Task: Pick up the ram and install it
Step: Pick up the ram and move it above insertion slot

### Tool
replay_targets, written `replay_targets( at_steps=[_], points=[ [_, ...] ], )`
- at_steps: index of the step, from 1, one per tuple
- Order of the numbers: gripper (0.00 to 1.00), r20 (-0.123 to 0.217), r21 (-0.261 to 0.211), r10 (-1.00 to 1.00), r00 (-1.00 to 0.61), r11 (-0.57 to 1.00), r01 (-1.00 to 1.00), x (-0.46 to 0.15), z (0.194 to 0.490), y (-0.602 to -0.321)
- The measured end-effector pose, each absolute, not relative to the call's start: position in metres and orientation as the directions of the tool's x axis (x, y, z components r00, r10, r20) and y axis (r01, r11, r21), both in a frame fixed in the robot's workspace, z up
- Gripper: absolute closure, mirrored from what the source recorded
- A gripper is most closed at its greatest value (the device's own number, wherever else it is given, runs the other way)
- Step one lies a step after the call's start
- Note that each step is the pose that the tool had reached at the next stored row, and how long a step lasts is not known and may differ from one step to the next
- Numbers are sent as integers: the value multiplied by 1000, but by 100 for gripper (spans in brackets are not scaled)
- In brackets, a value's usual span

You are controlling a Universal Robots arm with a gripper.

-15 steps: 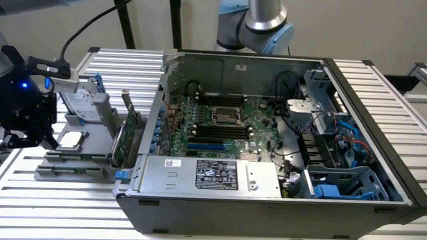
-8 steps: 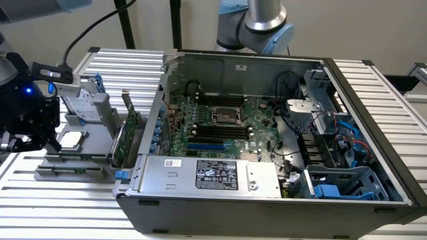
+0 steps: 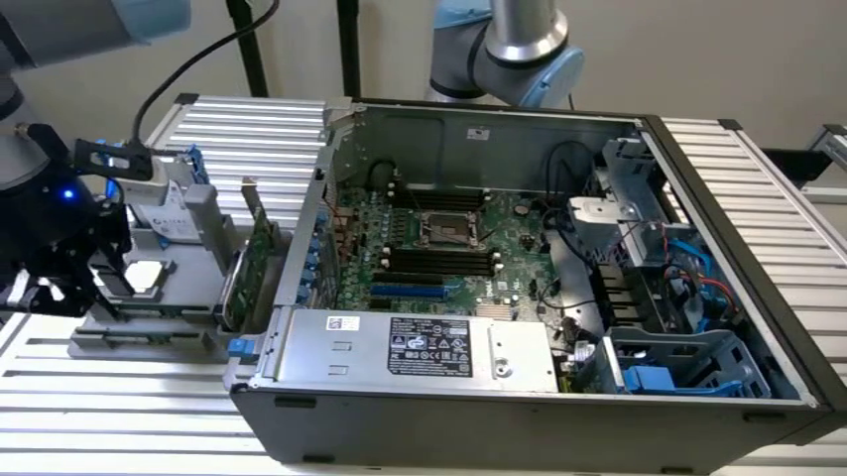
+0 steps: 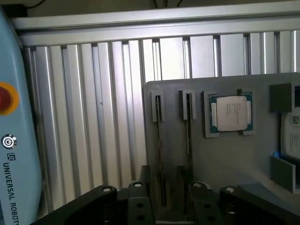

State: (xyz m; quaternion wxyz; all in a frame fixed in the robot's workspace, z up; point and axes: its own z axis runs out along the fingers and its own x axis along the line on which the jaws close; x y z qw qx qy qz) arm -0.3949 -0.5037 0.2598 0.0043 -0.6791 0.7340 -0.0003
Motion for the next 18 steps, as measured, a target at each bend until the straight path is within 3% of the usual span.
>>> replay_targets(
  at_steps=[18],
  points=[
    [0, -6, -6, -997, -78, 78, -997, -394, 227, -504]
  ],
)
